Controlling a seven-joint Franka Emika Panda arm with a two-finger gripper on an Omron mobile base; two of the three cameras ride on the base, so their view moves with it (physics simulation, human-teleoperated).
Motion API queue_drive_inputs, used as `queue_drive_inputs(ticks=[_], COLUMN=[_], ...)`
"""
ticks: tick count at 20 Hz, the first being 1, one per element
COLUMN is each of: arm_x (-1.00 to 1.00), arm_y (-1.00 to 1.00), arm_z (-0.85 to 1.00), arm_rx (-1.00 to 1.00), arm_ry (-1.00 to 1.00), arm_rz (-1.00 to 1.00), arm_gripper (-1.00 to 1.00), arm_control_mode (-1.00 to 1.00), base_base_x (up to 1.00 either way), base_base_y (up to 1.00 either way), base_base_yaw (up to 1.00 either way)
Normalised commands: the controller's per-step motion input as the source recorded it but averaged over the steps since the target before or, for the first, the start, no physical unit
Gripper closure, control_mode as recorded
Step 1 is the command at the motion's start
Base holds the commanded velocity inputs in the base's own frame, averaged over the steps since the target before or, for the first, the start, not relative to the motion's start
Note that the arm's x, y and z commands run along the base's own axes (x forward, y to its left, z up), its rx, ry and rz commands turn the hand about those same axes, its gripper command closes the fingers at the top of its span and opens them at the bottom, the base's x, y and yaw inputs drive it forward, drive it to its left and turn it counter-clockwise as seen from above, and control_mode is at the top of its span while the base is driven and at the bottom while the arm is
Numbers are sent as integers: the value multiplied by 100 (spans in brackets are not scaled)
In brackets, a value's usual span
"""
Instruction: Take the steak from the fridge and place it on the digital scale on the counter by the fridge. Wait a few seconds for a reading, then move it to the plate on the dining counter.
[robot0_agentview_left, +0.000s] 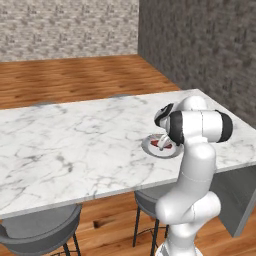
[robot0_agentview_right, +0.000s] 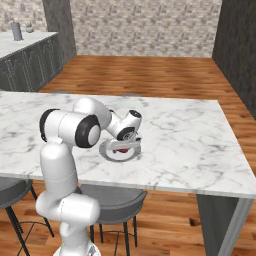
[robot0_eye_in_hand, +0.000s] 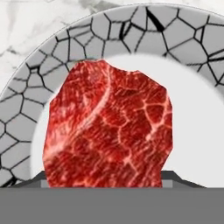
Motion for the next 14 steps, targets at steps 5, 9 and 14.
queue_drive_inputs(ticks=[5, 9, 14], arm_x=[5, -3, -33], arm_y=[0, 0, 0], arm_z=[-1, 29, 87], arm_rx=[0, 0, 0], arm_ry=[1, 9, 0], arm_rz=[0, 0, 0], arm_gripper=[-100, -100, -100], arm_control_mode=[-100, -100, -100], base_base_x=[0, 0, 0], base_base_y=[0, 0, 0], base_base_yaw=[0, 0, 0])
